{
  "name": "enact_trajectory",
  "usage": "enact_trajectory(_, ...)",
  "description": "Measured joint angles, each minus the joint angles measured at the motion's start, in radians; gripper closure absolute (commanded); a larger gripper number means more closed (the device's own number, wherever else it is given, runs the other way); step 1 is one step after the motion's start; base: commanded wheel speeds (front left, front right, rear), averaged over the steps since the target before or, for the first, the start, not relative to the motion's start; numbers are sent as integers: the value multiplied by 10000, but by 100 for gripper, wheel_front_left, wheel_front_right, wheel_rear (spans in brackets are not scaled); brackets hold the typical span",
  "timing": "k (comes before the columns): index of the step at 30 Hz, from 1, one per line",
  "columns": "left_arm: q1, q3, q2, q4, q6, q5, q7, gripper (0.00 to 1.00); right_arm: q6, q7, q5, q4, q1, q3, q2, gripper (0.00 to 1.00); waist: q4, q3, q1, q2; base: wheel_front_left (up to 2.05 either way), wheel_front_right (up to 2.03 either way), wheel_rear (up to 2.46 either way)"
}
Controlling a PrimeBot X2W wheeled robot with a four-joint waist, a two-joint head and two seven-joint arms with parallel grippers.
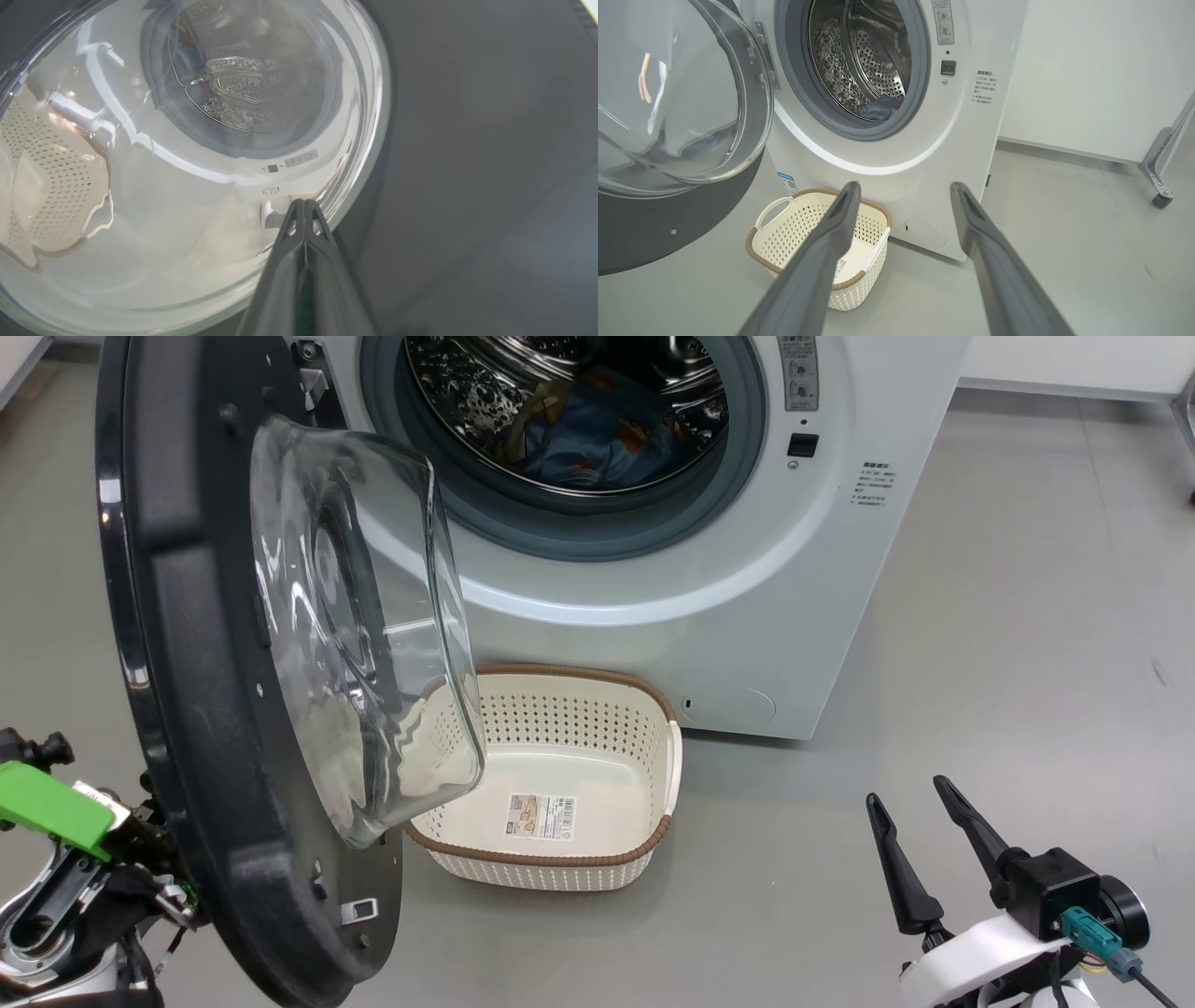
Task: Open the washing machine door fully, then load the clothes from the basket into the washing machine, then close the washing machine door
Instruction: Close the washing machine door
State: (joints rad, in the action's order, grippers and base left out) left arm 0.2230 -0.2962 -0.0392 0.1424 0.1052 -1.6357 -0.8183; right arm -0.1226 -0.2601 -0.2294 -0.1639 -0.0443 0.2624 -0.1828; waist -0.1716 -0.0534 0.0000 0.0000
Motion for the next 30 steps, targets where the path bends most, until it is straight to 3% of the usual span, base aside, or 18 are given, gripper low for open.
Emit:
enact_trajectory(10, -34, 639, 17, 48, 0, -178, 560, 100, 0, 0, 0, -25, -49, 33, -21, 0, 380, 133, 0, 0, 0, 0, 0)
enact_trajectory(17, -28, 1687, 15, 140, 15, -907, 1120, 100, 0, 0, -2, -27, -56, 63, -77, 0, 639, 179, 0, 0, 0, 0, 0)
enact_trajectory(30, -4, 2771, 12, 299, 98, -922, 2194, 100, 0, 0, -17, -25, -56, 109, -107, 0, 1096, 190, 0, 0, 0, 0, 0)
